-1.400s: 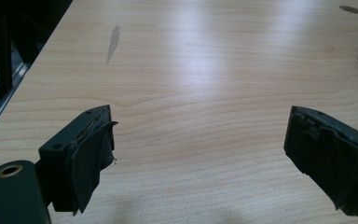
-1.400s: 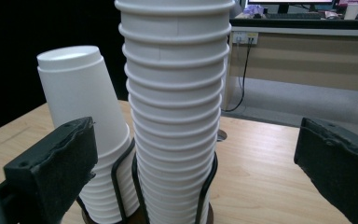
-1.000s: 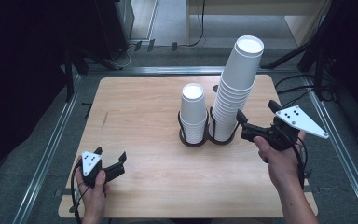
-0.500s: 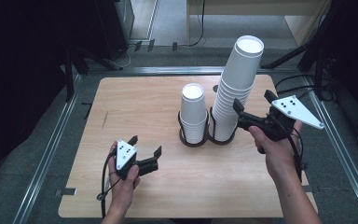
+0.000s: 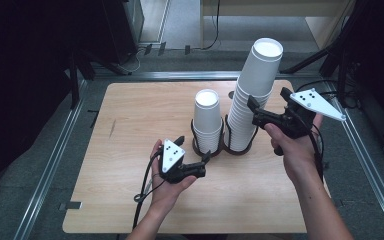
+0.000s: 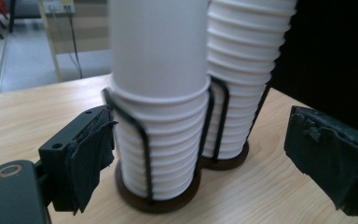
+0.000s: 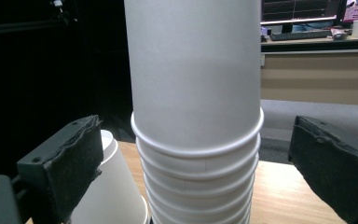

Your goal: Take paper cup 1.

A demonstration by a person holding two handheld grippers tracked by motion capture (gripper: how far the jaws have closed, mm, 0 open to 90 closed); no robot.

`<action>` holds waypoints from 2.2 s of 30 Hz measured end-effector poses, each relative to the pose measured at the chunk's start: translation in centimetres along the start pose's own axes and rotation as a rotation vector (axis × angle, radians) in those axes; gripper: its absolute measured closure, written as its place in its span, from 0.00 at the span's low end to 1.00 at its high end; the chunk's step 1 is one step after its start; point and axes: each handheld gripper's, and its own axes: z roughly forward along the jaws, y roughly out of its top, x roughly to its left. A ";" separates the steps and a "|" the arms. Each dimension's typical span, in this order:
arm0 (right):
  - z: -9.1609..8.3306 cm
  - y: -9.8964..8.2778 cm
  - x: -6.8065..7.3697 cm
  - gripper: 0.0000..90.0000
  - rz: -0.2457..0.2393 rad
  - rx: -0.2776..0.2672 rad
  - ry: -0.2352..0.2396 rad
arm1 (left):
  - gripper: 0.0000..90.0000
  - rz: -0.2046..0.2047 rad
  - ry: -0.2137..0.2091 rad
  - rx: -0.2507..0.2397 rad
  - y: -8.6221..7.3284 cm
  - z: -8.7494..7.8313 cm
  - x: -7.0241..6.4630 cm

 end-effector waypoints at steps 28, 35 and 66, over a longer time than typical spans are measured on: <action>3.9 2.7 0.8 0.01 -0.062 0.035 -0.049 | 0.03 -0.001 -0.046 -0.059 4.0 6.9 -5.1; 4.3 3.5 0.5 0.01 -0.045 0.063 -0.034 | 0.03 0.021 -0.013 -0.087 4.9 8.5 -6.3; 5.9 2.9 -0.1 0.11 -0.078 0.104 -0.002 | 0.11 0.067 0.158 -0.088 5.4 13.0 -8.0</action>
